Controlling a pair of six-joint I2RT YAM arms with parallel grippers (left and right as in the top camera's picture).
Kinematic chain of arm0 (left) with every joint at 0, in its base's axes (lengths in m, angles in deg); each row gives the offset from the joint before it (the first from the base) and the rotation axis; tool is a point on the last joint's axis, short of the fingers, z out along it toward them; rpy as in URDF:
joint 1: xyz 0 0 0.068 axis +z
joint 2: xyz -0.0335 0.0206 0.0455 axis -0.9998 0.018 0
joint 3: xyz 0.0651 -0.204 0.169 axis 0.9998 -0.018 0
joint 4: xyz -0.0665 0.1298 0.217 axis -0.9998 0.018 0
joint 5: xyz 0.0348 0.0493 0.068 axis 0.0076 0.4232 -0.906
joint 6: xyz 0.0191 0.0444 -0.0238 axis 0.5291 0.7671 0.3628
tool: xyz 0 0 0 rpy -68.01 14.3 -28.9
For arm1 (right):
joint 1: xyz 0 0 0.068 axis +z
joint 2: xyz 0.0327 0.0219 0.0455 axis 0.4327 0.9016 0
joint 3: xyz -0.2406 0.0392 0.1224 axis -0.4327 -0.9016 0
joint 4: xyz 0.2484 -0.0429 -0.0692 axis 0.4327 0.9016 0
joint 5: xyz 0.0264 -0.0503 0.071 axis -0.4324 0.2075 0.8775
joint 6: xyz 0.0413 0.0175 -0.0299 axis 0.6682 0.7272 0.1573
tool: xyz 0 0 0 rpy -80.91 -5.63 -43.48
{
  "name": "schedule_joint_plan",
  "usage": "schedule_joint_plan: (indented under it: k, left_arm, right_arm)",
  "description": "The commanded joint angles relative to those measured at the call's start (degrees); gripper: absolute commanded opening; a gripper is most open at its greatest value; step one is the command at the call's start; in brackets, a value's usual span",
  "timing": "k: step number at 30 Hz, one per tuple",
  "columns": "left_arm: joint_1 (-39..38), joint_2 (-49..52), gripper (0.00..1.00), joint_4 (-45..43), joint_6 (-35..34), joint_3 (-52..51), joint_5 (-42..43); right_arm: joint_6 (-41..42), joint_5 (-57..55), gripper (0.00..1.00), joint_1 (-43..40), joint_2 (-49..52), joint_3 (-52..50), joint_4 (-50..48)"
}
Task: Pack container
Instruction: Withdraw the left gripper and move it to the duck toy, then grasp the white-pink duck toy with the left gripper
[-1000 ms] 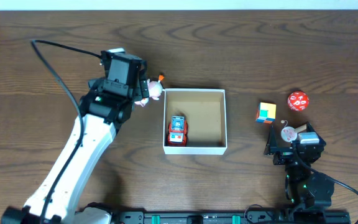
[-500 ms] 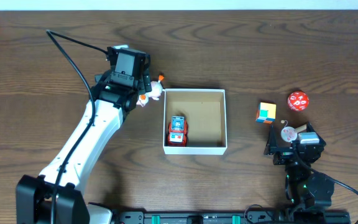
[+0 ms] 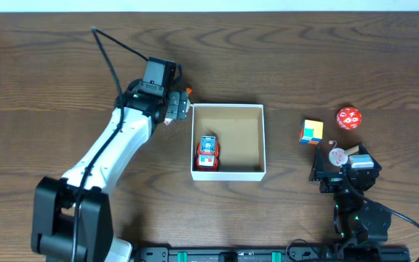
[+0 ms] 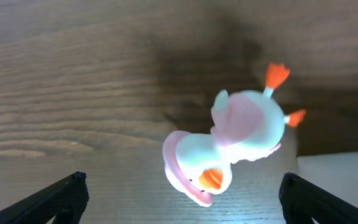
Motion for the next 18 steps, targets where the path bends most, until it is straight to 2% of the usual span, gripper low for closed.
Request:
schedule_joint_plan:
  k: [1, 13, 18]
  left_arm:
    - [0.24, 2.82, 0.98, 0.44, 6.43, 1.14, 1.07]
    - [0.35, 4.94, 0.98, 1.22, 12.52, 0.79, 1.05]
    - [1.11, 6.12, 0.98, 1.20, 13.07, 0.79, 1.05]
  right_arm:
    - [-0.55, 0.07, 0.99, 0.55, -0.13, -0.20, 0.07]
    - [-0.52, 0.07, 0.99, 0.55, -0.13, -0.20, 0.07]
    - [-0.55, 0.07, 0.99, 0.55, -0.13, -0.20, 0.07]
